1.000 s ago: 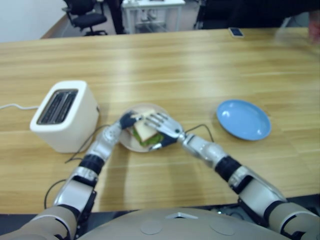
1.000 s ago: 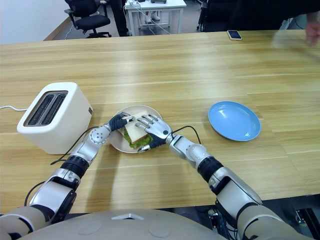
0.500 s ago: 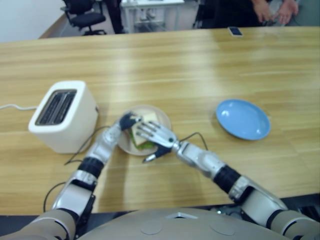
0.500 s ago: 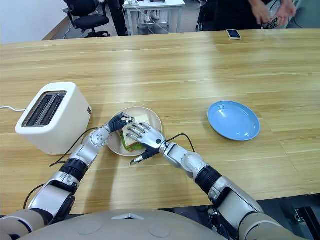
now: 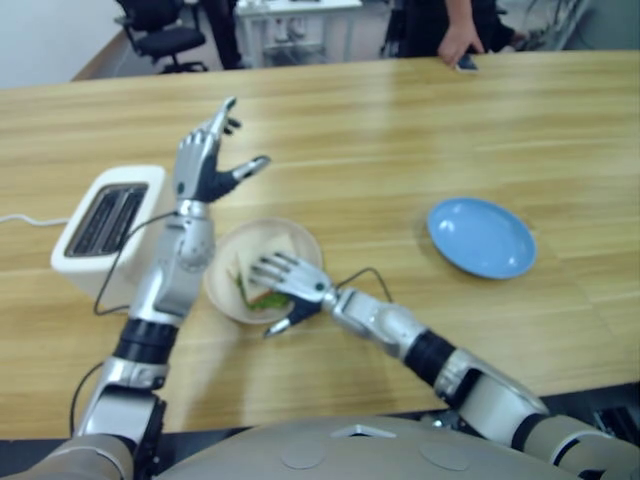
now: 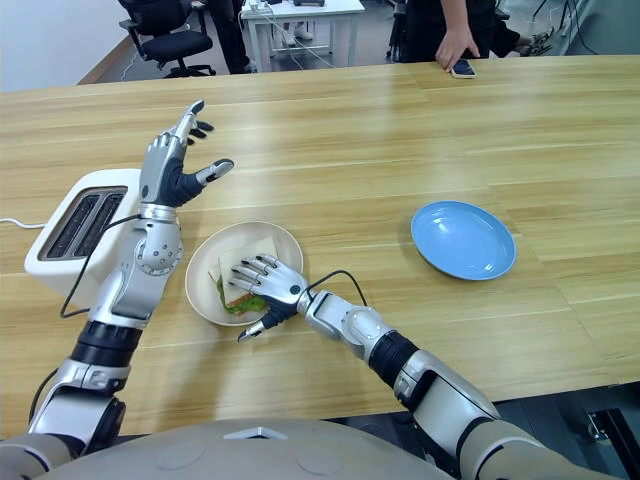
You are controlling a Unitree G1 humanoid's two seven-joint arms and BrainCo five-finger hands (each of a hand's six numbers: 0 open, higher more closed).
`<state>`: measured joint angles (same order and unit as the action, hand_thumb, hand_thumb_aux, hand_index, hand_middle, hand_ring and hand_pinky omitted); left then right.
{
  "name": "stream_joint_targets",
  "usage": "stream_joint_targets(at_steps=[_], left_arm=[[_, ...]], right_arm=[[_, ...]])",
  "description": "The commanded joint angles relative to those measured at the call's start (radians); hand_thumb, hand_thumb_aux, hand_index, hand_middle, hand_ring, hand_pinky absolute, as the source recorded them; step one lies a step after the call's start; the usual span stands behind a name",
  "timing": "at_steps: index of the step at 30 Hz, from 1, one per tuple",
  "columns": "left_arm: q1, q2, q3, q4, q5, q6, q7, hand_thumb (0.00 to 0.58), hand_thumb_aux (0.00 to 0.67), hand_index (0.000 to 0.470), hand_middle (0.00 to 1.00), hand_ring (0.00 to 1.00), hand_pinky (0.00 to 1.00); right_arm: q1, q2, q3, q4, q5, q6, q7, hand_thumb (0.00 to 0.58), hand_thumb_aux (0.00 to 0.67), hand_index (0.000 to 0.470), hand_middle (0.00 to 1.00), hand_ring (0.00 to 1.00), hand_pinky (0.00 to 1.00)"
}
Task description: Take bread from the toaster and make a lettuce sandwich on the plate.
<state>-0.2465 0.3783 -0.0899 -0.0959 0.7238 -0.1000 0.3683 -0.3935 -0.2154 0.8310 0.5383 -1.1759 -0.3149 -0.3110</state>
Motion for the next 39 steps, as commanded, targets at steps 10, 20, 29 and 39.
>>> stream_joint_targets(at_steps=[10,20,29,39], left_arm=[[0.184,-0.028,0.054,-0.134,-0.344,0.059,-0.344,0.0,0.0,0.0,0.0,0.0,0.0],[0.329,0.077,0.182,-0.338,-0.665,0.18,-0.667,0.12,0.074,0.051,0.08,0.08,0.08],[0.556,0.366,0.302,-0.524,-0.726,0.199,-0.969,0.58,0.67,0.46,1.0,1.0,1.0],[0.713,0.482,0.133,-0.574,-0.48,0.278,-1.064,0.58,0.67,0.46,1.0,1.0,1.0]], right_arm=[[0.136,-0.216,-0.181,-0.365,0.102,0.023,-0.033,0.0,0.0,0.0,0.0,0.0,0.0],[0.303,-0.283,-0.49,-0.794,0.356,-0.06,-0.056,0.0,0.0,0.0,0.0,0.0,0.0],[0.418,-0.34,-0.572,-0.812,0.583,-0.042,0.227,0.58,0.67,0.46,1.0,1.0,1.0],[0.511,-0.371,-0.574,-0.878,0.484,0.095,0.469,0.58,0.67,0.46,1.0,1.0,1.0]])
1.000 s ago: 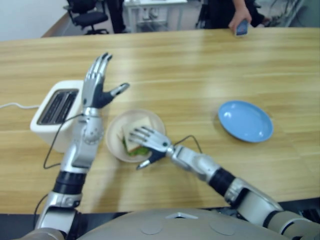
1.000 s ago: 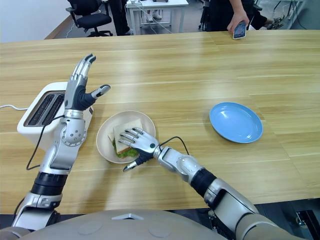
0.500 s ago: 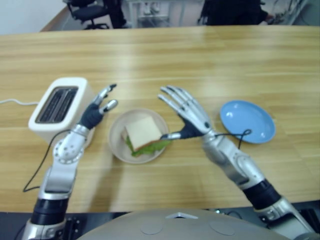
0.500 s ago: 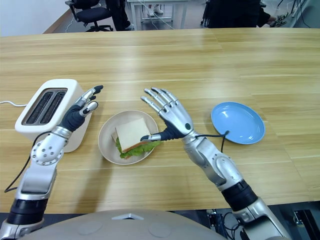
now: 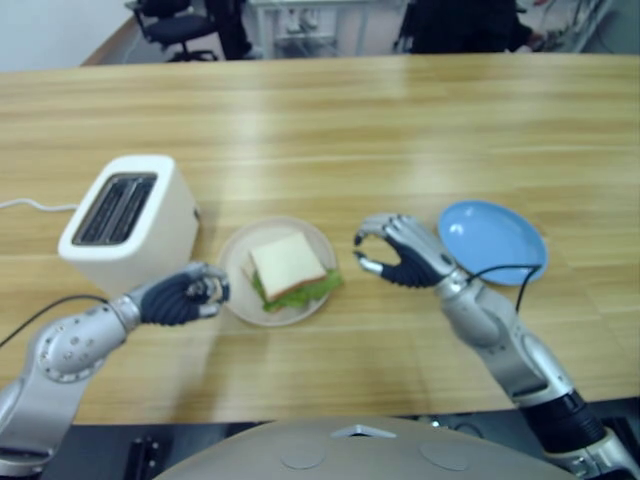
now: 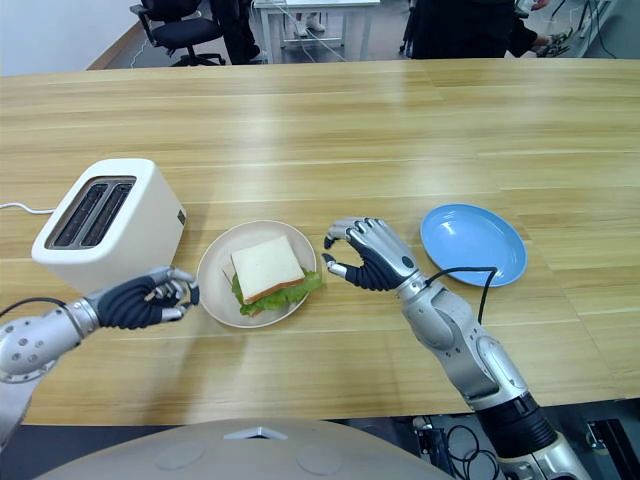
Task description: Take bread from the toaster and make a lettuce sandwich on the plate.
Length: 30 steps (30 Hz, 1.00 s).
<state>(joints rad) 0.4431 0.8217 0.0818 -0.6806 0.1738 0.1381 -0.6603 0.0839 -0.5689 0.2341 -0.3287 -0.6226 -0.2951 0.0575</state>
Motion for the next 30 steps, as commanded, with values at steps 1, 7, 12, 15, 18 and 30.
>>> stream_joint_targets(at_steps=[1,7,12,15,18,30], left_arm=[[0.028,0.049,-0.051,0.024,0.092,0.053,-0.046,0.58,0.67,0.46,1.0,1.0,1.0],[-0.018,0.036,-0.185,0.099,0.239,0.149,-0.06,0.58,0.67,0.46,1.0,1.0,1.0],[-0.067,-0.017,-0.305,0.121,0.337,0.251,-0.071,0.58,0.67,0.46,1.0,1.0,1.0],[-0.084,-0.005,-0.313,0.156,0.384,0.286,-0.073,0.58,0.67,0.46,1.0,1.0,1.0],[-0.126,-0.011,-0.325,0.207,0.424,0.303,-0.057,0.58,0.67,0.46,1.0,1.0,1.0],[-0.306,-0.093,-0.409,0.366,0.604,0.379,0.004,0.58,0.67,0.46,1.0,1.0,1.0]], right_arm=[[0.049,-0.03,0.031,-0.006,-0.097,0.108,0.146,0.58,0.67,0.46,1.0,1.0,1.0],[0.099,-0.066,0.051,-0.004,-0.15,0.198,0.302,0.58,0.67,0.46,1.0,1.0,1.0],[0.125,-0.061,0.063,-0.048,-0.18,0.228,0.358,0.58,0.67,0.46,1.0,1.0,1.0],[0.136,-0.057,0.061,-0.064,-0.195,0.244,0.38,0.58,0.67,0.46,1.0,1.0,1.0],[0.139,-0.053,0.072,-0.052,-0.212,0.255,0.398,0.58,0.67,0.46,1.0,1.0,1.0],[0.083,0.053,0.261,0.031,-0.286,0.236,0.437,0.58,0.67,0.46,1.0,1.0,1.0]])
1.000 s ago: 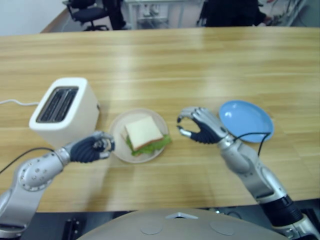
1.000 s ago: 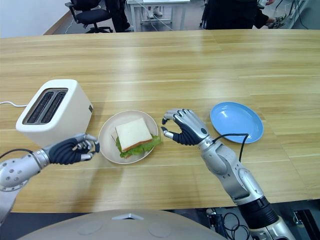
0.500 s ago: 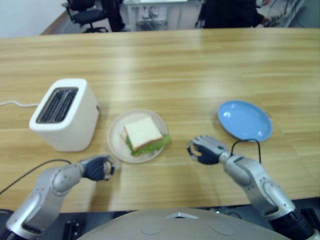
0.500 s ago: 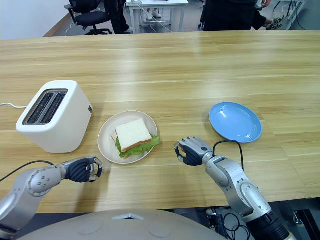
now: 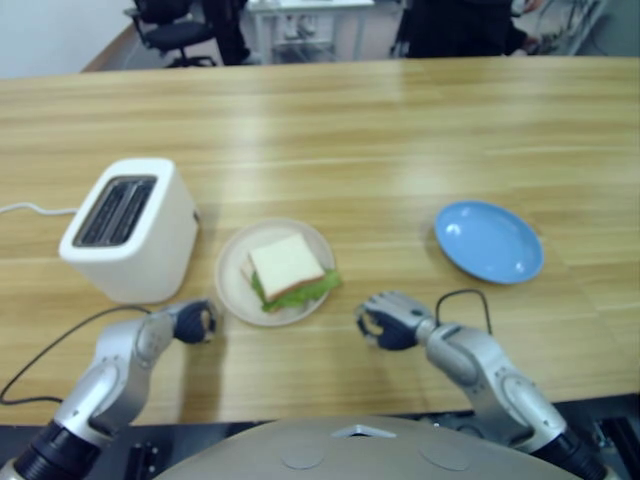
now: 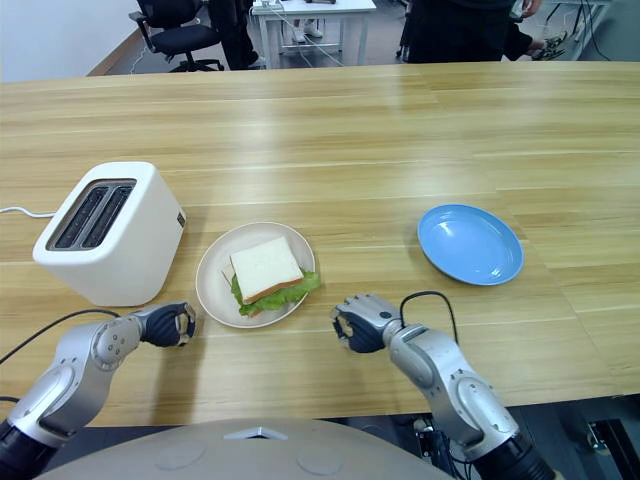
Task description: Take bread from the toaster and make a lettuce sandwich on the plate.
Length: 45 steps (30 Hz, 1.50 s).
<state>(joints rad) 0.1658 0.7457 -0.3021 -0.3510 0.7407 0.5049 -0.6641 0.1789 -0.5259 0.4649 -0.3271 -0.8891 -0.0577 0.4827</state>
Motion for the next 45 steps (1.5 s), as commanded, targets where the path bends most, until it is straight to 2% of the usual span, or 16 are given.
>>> stream_joint_targets(at_steps=[1,9,18,25,29,30,31,32,33,34,35,36,37,38,43,45], left_arm=[[-0.041,-0.023,-0.032,0.046,0.047,0.011,0.01,0.58,0.67,0.46,1.0,1.0,1.0],[-0.182,-0.155,-0.134,0.119,0.115,0.012,0.013,0.58,0.67,0.46,1.0,1.0,1.0],[-0.333,-0.311,-0.198,0.361,0.118,0.004,0.079,0.58,0.67,0.46,1.0,1.0,1.0],[-0.438,-0.396,-0.19,0.582,0.091,-0.029,0.192,0.58,0.67,0.46,1.0,1.0,1.0],[-0.539,-0.468,-0.146,0.742,0.046,-0.071,0.333,0.58,0.67,0.46,1.0,1.0,1.0],[-0.561,-0.482,-0.136,0.782,0.031,-0.087,0.368,0.53,0.473,0.325,1.0,1.0,1.0],[-0.574,-0.498,-0.122,0.812,0.001,-0.113,0.387,0.53,0.473,0.325,1.0,1.0,1.0],[-0.579,-0.512,-0.102,0.821,-0.029,-0.135,0.415,0.476,0.386,0.265,1.0,1.0,1.0],[-0.58,-0.521,-0.088,0.824,-0.05,-0.15,0.433,0.476,0.386,0.265,1.0,1.0,1.0],[-0.578,-0.521,-0.075,0.813,-0.056,-0.152,0.463,0.023,0.013,0.009,1.0,1.0,1.0],[-0.57,-0.528,-0.047,0.792,-0.087,-0.169,0.481,0.023,0.013,0.009,1.0,1.0,1.0],[-0.558,-0.54,-0.011,0.764,-0.141,-0.199,0.487,0.0,0.0,0.0,0.46,0.46,0.46],[-0.545,-0.554,0.026,0.73,-0.199,-0.244,0.497,0.0,0.0,0.0,0.0,0.0,0.0],[-0.518,-0.602,0.101,0.661,-0.338,-0.293,0.463,0.0,0.0,0.0,0.0,0.0,0.0],[-0.468,-0.68,0.283,0.533,-0.584,-0.443,0.491,0.0,0.0,0.0,0.0,0.0,0.0],[-0.461,-0.709,0.33,0.527,-0.664,-0.52,0.505,0.0,0.0,0.0,0.0,0.0,0.0]], right_arm=[[-0.016,0.015,0.038,0.037,-0.023,-0.001,0.011,0.58,0.67,0.46,1.0,1.0,1.0],[-0.114,0.073,0.125,0.234,-0.086,-0.015,-0.059,0.58,0.67,0.46,1.0,1.0,1.0],[-0.374,0.151,0.144,0.644,-0.083,-0.042,-0.27,0.58,0.67,0.46,1.0,1.0,1.0],[-0.583,0.194,0.141,0.969,-0.044,-0.097,-0.405,0.58,0.67,0.46,1.0,1.0,1.0],[-0.67,0.212,0.143,1.116,-0.023,-0.133,-0.474,0.58,0.67,0.46,1.0,1.0,1.0],[-0.68,0.212,0.146,1.133,-0.021,-0.139,-0.488,0.58,0.67,0.46,1.0,1.0,1.0],[-0.684,0.209,0.149,1.137,-0.02,-0.146,-0.502,0.58,0.67,0.46,1.0,1.0,1.0],[-0.678,0.196,0.148,1.112,-0.021,-0.153,-0.519,0.58,0.67,0.46,0.66,0.66,0.66],[-0.674,0.186,0.147,1.092,-0.021,-0.157,-0.531,0.58,0.67,0.46,0.66,0.66,0.66],[-0.659,0.171,0.135,1.053,-0.012,-0.163,-0.541,0.579,0.641,0.44,0.0,0.0,0.0],[-0.637,0.155,0.113,1.002,0.011,-0.171,-0.545,0.579,0.641,0.44,0.0,0.0,0.0],[-0.604,0.135,0.08,0.932,0.046,-0.179,-0.542,0.422,0.321,0.22,0.0,0.0,0.0],[-0.57,0.113,0.05,0.86,0.077,-0.185,-0.541,0.212,0.137,0.094,0.0,0.0,0.0],[-0.523,0.091,0.003,0.769,0.129,-0.198,-0.534,0.0,0.0,0.0,0.0,0.0,0.0],[-0.393,0.028,-0.147,0.516,0.233,-0.219,-0.57,0.0,0.0,0.0,0.0,0.0,0.0],[-0.363,0.062,-0.232,0.476,0.35,-0.25,-0.596,0.0,0.0,0.0,0.0,0.0,0.0]])
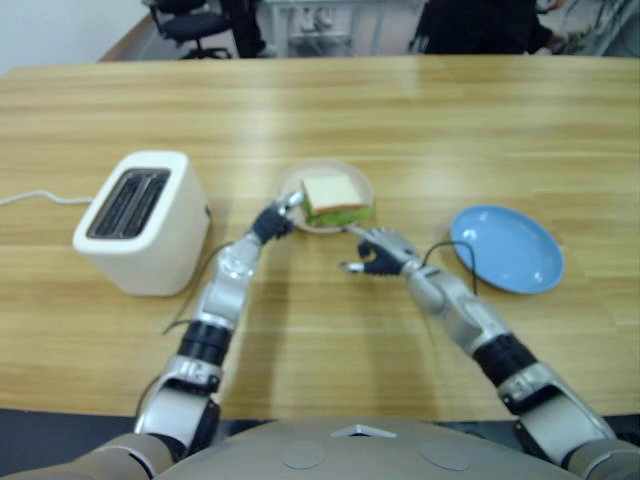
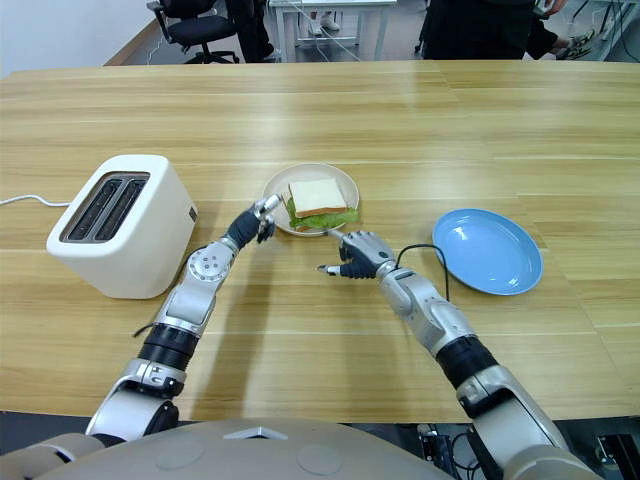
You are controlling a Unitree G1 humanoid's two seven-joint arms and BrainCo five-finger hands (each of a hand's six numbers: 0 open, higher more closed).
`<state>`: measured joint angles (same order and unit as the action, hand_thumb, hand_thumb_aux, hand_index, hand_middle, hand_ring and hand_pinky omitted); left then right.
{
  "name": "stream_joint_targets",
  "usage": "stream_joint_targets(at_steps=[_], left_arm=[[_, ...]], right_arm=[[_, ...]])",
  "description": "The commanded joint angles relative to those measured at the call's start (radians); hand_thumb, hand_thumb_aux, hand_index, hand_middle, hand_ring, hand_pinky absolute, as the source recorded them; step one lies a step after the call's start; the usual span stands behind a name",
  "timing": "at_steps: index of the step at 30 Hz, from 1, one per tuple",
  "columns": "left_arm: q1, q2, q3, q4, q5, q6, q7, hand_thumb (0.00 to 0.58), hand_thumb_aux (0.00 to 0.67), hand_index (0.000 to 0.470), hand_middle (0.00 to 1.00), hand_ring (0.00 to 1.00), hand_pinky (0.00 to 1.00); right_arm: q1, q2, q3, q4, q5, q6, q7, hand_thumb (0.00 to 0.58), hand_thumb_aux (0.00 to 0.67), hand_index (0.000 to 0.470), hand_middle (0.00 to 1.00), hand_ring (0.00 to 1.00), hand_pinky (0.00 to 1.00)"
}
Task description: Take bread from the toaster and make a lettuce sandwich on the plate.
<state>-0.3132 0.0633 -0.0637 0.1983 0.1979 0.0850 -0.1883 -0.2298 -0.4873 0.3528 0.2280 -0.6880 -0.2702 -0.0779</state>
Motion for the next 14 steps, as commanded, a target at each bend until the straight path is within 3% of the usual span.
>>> stream_joint_targets(at_steps=[1,8,14], left_arm=[[0.017,-0.031,0.1,-0.012,-0.143,-0.126,0.029,0.0,0.0,0.0,0.0,0.0,0.0],[-0.024,-0.071,0.175,0.159,-0.222,-0.335,0.1,0.0,0.0,0.0,0.0,0.0,0.0],[-0.061,-0.059,0.188,0.301,-0.239,-0.43,0.111,0.0,0.0,0.0,0.0,0.0,0.0]], right_arm=[[0.047,0.039,-0.144,-0.077,0.183,-0.047,-0.045,0.0,0.0,0.0,0.0,0.0,0.0],[0.013,0.235,-0.336,0.115,0.573,-0.125,-0.003,0.0,0.0,0.0,0.0,0.0,0.0],[-0.065,0.3,-0.417,0.247,0.705,-0.157,0.065,0.0,0.0,0.0,0.0,0.0,0.0]])
